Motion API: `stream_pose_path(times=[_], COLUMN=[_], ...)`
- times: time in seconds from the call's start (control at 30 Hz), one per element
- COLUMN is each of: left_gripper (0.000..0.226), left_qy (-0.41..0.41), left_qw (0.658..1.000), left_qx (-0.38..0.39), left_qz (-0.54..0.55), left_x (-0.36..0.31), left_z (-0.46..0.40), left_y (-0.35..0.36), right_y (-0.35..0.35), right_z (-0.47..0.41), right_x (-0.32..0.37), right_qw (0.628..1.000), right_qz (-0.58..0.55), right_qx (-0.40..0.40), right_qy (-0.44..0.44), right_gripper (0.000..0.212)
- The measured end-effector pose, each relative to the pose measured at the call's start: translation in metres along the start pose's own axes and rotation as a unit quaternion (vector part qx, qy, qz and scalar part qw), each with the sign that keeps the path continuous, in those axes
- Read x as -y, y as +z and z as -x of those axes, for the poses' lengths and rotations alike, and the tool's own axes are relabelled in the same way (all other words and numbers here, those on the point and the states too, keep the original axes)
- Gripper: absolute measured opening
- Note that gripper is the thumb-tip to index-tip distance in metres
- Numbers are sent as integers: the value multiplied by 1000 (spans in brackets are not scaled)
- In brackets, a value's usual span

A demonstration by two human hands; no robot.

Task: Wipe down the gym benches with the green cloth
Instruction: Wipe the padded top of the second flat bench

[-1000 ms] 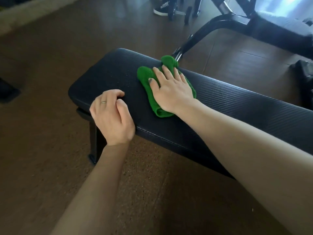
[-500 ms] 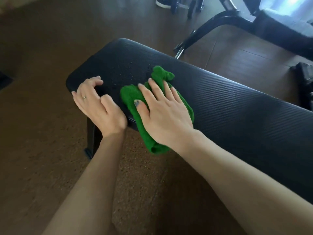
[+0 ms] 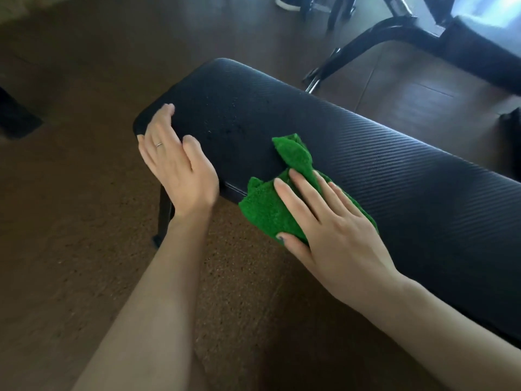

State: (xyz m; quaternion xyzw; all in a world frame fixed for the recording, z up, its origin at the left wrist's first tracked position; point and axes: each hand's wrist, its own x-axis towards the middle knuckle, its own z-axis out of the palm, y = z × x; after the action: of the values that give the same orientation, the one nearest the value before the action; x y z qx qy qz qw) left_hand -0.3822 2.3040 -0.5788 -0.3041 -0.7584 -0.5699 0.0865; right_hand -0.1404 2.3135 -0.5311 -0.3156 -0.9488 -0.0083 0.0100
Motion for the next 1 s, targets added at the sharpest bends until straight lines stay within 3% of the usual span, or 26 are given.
stream_pose_path(times=[0.2, 0.37, 0.5, 0.6, 0.7, 0.87, 1.0], left_gripper=[52, 53, 61, 65, 62, 59, 68], left_qy=[-12, -35, -81, -174, -198, -212, -240], left_qw=[999, 989, 993, 975, 963, 952, 915], left_qx=[25, 105, 45, 73, 80, 71, 115], left_qz=[39, 95, 78, 120, 167, 209, 303], left_x=[4, 11, 20, 30, 36, 40, 40], left_z=[-5, -7, -22, -27, -26, -28, -30], left_y=[1, -16, -22, -22, -17, -14, -26], right_y=[9, 8, 6, 8, 6, 8, 13], right_z=[-69, -95, -40, 11, 15, -44, -107], right_x=[23, 36, 22, -5, -17, 10, 48], right_qw=[998, 997, 996, 993, 990, 986, 988], right_qz=[17, 1, 17, 60, 75, 101, 70], right_qx=[-19, -31, -45, -40, -31, -44, -55], right_qy=[-53, -73, -76, -93, -116, -129, -125], right_gripper=[75, 75, 73, 78, 80, 72, 74])
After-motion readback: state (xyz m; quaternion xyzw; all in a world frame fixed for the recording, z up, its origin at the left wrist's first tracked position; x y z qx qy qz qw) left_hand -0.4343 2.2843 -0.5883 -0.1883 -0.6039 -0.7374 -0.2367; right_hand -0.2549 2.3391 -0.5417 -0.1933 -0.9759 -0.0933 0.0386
